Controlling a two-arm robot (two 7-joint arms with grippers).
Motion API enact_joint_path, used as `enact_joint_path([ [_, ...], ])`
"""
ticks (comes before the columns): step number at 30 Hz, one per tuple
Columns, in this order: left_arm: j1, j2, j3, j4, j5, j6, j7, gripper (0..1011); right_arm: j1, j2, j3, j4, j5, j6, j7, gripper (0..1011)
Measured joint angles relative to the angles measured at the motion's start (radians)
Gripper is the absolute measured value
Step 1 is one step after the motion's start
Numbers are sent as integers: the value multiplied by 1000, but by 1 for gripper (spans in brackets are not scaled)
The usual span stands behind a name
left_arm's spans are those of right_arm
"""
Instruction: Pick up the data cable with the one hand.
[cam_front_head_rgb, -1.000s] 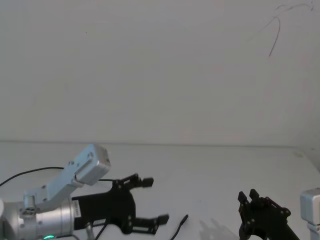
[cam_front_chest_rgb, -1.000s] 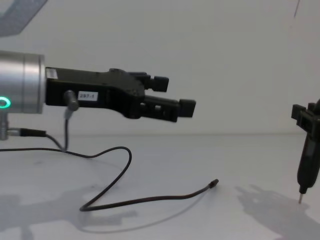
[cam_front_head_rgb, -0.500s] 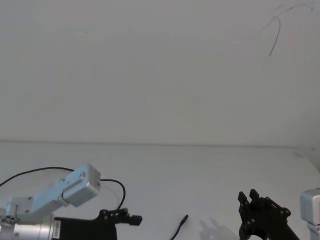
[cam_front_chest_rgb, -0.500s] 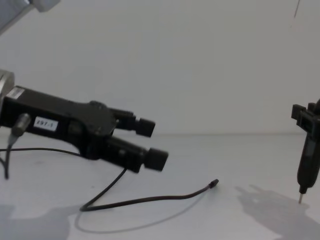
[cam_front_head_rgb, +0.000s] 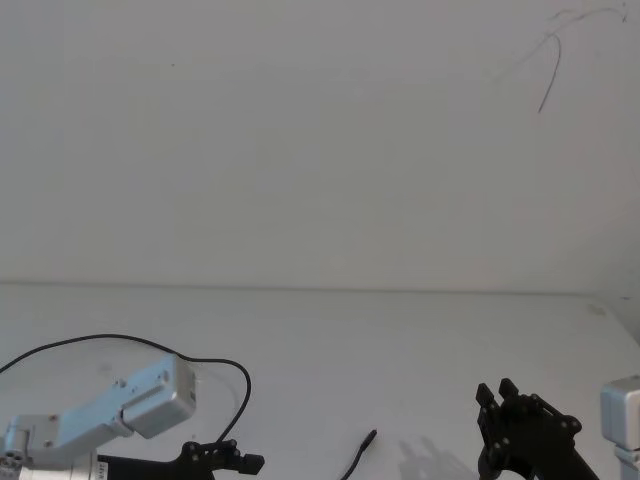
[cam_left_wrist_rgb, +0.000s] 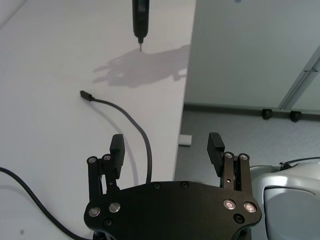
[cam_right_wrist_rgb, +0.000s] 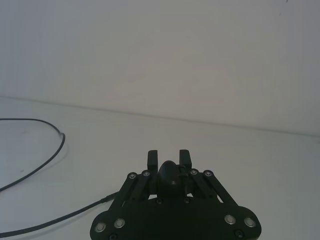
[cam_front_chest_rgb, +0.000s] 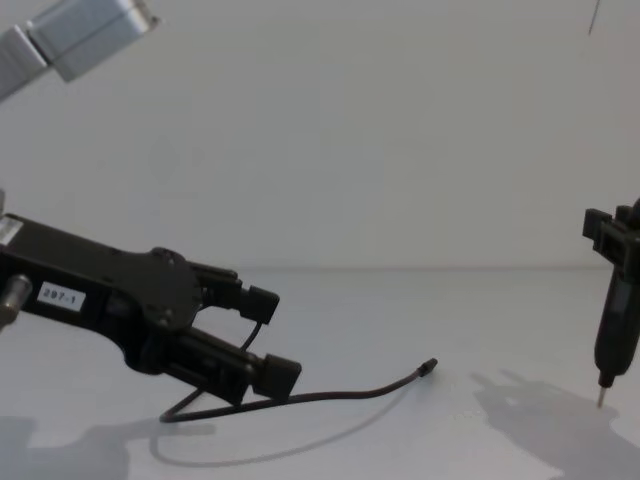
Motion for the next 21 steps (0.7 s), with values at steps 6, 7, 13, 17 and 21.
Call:
enact_joint_path([
  [6, 8, -3, 14, 6, 18, -1, 30, 1001, 0, 0, 0, 0, 0, 0, 0, 251],
  [7, 8, -4, 16, 7, 20, -1, 33, 1001, 0, 0, 0, 0, 0, 0, 0, 251],
  [13, 8, -20, 35, 19, 37, -5, 56, 1000, 0, 0, 0, 0, 0, 0, 0, 251],
  [17, 0, -34, 51, 29, 52, -6, 66, 1001, 0, 0, 0, 0, 0, 0, 0, 251],
  [21, -10, -49, 66, 38, 63, -7, 74, 1001, 0, 0, 0, 0, 0, 0, 0, 251],
])
